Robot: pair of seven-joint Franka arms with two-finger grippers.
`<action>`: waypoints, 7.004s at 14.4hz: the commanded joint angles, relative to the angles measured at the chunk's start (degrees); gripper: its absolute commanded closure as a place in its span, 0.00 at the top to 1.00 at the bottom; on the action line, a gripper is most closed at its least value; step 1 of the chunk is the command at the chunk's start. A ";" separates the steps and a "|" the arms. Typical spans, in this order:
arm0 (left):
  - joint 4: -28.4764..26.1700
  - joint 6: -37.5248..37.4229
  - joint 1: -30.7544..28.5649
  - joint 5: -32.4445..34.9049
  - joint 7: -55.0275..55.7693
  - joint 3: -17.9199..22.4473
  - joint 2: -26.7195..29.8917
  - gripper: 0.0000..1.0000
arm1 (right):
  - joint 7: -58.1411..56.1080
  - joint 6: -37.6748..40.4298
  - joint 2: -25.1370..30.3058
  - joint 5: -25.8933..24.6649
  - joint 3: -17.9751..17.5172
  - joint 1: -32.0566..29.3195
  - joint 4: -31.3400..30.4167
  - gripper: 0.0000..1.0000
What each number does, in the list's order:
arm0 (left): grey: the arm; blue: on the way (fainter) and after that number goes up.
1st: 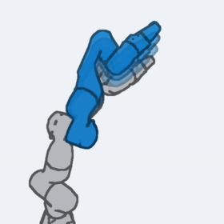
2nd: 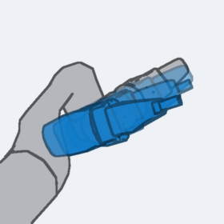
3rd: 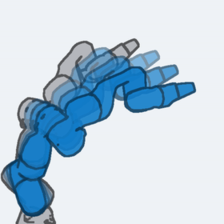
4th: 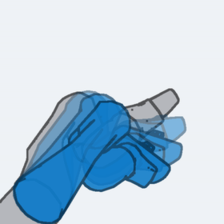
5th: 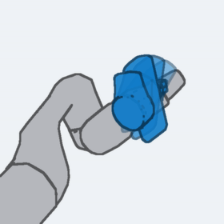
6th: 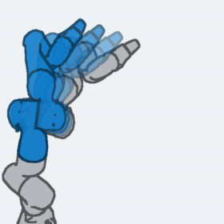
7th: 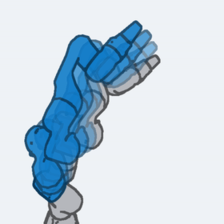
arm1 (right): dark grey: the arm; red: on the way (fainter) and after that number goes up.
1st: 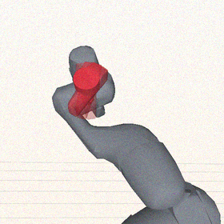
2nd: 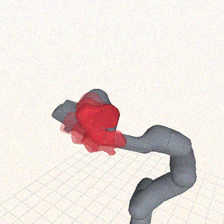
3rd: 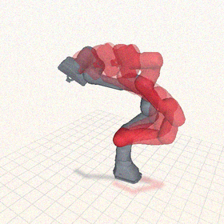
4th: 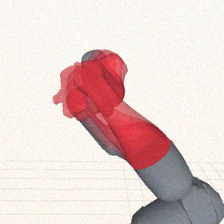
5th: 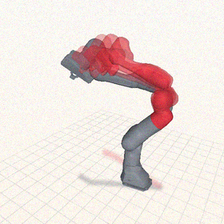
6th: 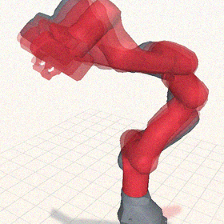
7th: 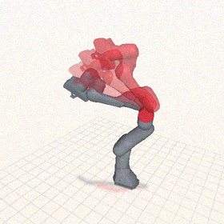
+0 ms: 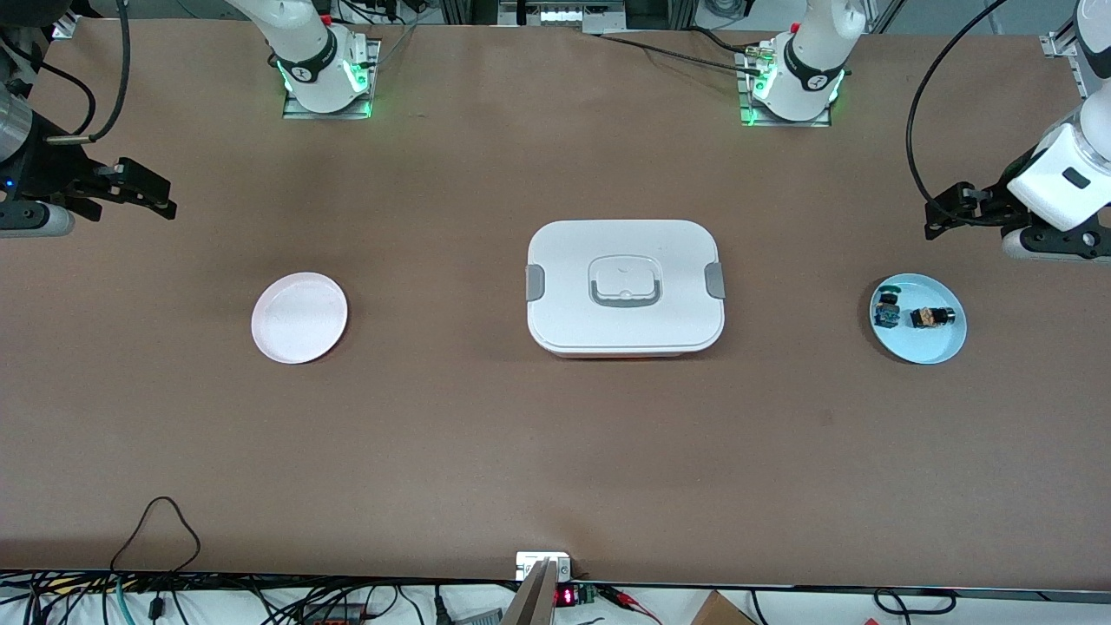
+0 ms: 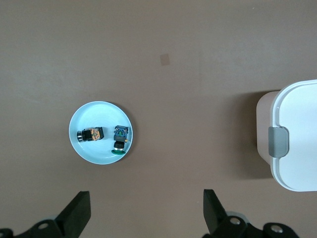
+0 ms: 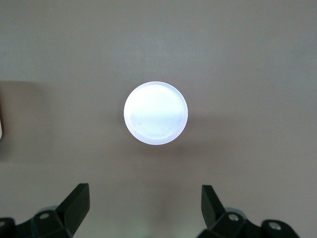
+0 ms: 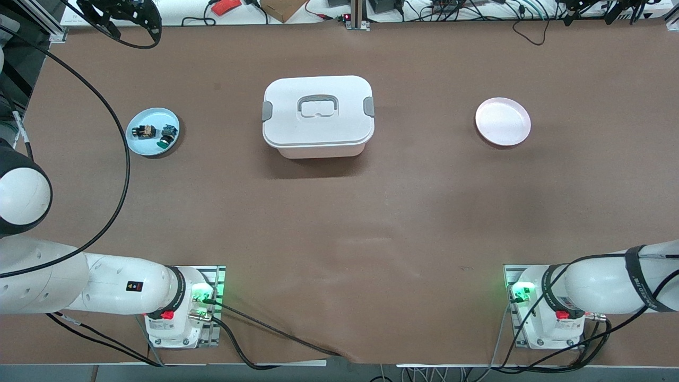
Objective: Transfer orange switch to right arm and place
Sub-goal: 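Move the left gripper down toward the orange switch in the blue dish, then grasp the orange switch with the left gripper, then lift the switch with the left gripper while the right gripper reaches over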
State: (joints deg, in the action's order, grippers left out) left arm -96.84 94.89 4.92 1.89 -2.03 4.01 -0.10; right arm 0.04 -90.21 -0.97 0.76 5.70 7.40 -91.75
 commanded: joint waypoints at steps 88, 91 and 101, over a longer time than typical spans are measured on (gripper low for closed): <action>-10.13 7.06 -21.80 -35.61 -81.77 -14.63 -21.96 0.02 | 0.05 1.61 -1.58 1.51 0.10 -0.72 0.79 1.00; -10.04 6.53 -21.01 -46.50 -96.00 -16.05 -23.45 0.03 | 0.05 1.62 -1.40 9.06 0.01 -0.63 0.79 1.00; -3.19 4.95 -13.92 -84.19 -127.41 -27.39 -33.04 0.00 | 0.05 -1.28 -3.07 44.82 -0.43 1.12 -3.95 1.00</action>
State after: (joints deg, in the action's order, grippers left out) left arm -104.02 100.47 -12.74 -75.80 -123.98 -23.26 -31.06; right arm 0.19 -89.92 -4.47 39.79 5.58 7.51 -93.42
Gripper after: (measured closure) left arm 0.278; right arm 0.000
